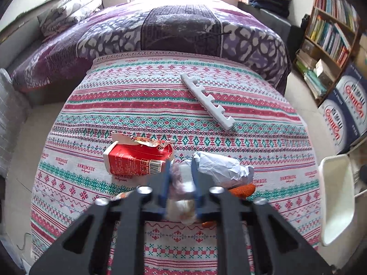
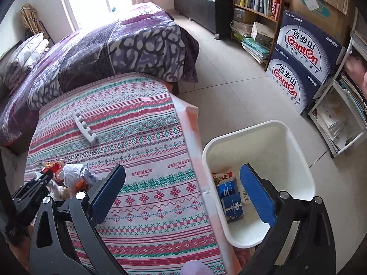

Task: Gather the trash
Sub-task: 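Grasp the white plastic piece with the left tool while the right tool reaches toward the crumpled plastic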

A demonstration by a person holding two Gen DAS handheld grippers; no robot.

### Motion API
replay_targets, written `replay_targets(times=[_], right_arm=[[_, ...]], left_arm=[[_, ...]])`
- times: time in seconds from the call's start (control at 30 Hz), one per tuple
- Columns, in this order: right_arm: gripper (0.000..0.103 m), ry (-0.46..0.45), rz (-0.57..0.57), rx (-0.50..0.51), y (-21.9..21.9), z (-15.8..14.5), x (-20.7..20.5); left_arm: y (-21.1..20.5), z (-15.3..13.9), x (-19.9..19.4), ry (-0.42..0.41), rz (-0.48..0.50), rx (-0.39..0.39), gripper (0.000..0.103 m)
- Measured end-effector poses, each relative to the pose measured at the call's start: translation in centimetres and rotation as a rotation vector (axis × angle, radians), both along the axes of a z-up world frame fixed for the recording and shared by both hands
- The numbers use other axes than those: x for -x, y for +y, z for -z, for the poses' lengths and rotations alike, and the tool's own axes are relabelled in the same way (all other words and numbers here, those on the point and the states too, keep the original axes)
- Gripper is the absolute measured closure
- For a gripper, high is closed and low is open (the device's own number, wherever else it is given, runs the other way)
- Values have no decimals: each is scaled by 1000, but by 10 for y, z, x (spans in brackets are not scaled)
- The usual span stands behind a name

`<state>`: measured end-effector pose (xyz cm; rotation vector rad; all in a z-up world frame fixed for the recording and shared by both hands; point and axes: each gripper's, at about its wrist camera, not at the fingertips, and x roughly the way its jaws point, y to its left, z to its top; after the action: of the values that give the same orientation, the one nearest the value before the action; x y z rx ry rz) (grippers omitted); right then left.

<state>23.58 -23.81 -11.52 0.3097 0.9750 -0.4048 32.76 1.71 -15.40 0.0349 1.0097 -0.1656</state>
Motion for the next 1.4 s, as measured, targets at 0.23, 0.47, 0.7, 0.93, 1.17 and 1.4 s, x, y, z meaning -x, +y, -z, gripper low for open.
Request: replay_targets(times=[0.23,0.47,0.7,0.93,1.17,1.4], right_arm=[[7,40,-58,-54,30,16,-13],[7,71,-137,-93,69,35,-25],[7,96,-205,-197,115,61,-38],[7,111,-166,-285,140,92,-52],[7,83,-118,-376,127,97,-53],[28,49,-133,-414,114,89,-56]], left_arm=[[36,-40,12,-9,-33,185,94],[63,-70,33,-54,-83,228,93],[90,-102,55,-140,-150,259,93],[99,-108,54,-155,-170,270,93],[104,-106,55,-150,-174,265,93],[105,-102,54,-134,-174,272,93]])
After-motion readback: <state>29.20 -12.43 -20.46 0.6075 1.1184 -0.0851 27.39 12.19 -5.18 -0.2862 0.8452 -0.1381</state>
